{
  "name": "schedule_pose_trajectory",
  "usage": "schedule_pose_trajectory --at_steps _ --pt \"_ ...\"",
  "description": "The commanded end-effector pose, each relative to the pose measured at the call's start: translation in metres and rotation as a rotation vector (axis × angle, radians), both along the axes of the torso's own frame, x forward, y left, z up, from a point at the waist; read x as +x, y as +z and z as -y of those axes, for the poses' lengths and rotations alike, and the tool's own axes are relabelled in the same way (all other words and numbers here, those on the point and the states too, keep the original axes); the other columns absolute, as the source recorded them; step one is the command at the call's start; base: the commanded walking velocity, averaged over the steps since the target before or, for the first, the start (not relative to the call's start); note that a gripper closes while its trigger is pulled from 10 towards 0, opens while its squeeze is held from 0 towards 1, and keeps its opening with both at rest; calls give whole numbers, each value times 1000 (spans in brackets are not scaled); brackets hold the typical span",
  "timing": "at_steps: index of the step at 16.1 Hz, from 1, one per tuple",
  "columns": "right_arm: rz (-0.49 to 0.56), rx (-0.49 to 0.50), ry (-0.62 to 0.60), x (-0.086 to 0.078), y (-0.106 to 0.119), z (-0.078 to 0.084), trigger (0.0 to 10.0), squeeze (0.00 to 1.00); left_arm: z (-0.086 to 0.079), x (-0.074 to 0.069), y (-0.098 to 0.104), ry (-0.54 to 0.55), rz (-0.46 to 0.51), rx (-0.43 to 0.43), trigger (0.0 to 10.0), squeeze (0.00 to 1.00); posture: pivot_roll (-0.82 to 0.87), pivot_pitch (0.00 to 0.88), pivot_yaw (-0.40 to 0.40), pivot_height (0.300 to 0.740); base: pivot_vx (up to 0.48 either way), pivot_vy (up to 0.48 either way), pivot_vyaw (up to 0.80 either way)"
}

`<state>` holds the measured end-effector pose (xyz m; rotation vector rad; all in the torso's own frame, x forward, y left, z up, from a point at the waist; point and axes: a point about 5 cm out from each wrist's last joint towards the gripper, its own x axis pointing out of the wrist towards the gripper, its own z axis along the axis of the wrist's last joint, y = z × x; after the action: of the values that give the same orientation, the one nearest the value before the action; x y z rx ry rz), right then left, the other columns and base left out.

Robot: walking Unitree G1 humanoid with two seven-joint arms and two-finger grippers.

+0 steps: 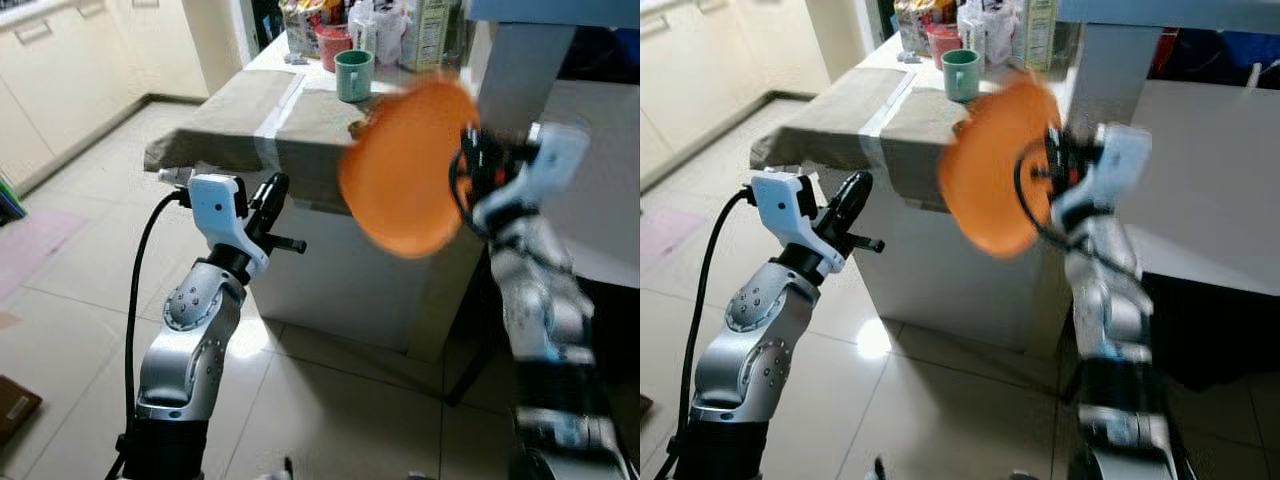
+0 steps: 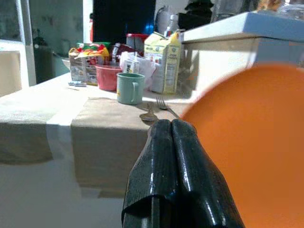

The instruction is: Setting the table

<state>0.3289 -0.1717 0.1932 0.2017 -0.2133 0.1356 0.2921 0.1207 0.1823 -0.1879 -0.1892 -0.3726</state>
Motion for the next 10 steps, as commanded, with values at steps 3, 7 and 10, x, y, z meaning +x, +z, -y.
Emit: schedule_pose_trajectory --at_steps 3,7,10 --pt "47 -11 31 -1 9 -13 0 0 -2 5 -1 -1 -11 11 10000 0 -200 0 111 740 0 0 -179" --pt "26 -18 56 -1 4 -18 0 0 -2 5 -4 6 -23 2 10000 0 -194 0 97 740 0 0 -545" --pt "23 -30 51 -1 1 -17 0 0 0 3 -9 18 -42 18 10000 0 -191 0 90 740 0 0 -606"
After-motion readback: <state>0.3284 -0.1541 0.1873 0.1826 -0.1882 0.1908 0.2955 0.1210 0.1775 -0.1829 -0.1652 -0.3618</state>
